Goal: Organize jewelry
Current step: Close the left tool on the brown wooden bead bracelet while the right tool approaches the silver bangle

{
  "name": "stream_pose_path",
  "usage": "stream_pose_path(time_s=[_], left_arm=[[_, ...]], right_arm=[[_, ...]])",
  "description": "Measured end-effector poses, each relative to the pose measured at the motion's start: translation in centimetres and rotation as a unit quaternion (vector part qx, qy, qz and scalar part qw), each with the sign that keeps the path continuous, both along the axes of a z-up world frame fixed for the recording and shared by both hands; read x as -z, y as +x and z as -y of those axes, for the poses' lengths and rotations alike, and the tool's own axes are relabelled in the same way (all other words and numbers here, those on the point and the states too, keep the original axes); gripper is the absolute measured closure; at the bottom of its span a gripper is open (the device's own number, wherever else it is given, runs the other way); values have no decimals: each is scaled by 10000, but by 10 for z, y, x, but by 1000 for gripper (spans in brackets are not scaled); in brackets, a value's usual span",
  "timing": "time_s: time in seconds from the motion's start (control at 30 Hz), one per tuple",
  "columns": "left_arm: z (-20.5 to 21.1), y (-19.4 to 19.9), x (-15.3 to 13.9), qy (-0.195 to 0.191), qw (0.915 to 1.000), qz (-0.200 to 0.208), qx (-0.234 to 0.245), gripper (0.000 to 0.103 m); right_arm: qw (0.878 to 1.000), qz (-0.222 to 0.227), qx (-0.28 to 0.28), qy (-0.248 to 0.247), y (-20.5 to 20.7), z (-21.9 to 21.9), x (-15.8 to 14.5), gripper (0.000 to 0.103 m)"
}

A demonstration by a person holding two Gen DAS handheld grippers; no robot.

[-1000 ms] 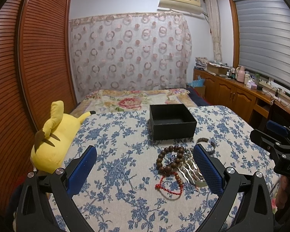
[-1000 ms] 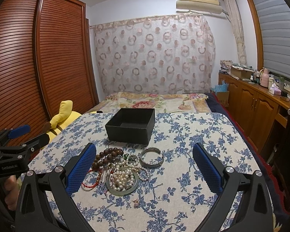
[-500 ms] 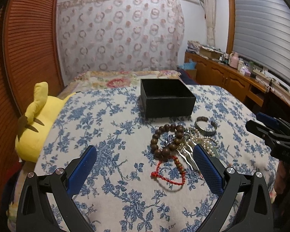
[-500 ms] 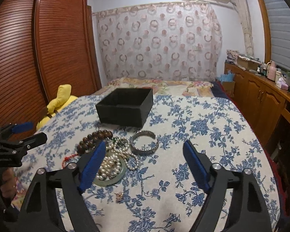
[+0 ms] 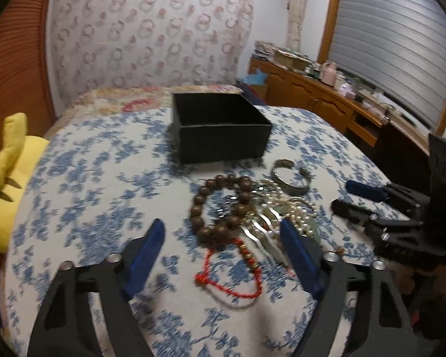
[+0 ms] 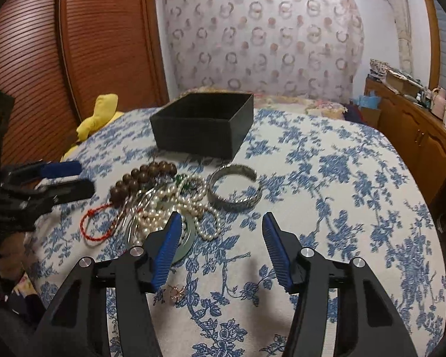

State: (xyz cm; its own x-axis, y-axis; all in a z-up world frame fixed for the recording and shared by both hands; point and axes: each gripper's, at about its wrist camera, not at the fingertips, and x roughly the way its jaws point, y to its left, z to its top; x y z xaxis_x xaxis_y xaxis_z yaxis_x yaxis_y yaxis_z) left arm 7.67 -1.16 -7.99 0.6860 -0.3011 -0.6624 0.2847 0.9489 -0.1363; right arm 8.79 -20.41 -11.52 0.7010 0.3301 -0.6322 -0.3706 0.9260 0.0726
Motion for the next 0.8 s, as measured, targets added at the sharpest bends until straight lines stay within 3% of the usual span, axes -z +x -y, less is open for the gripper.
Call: stream_pose_path(time_s=[0.17,0.33,0.5,0.7,0.8], left_arm=[[13,15,8,161,9993,-126,312,59],[17,25,16,242,9984,-237,442,71],[16,31,24,347,9978,-384,405,72],[8,29,22,201,9980,-370,466,89],[2,27,18,65,9985,-326,445,91]], right_arm=[[10000,-48,-31,35,1,-1,5,44],[9999,-51,-25,87,0,1,5,44],[10000,-25,-40,70,0,0,5,44],[10000,-21,-38,65,0,0,5,44],[10000,-20,-39,63,0,0,5,44]])
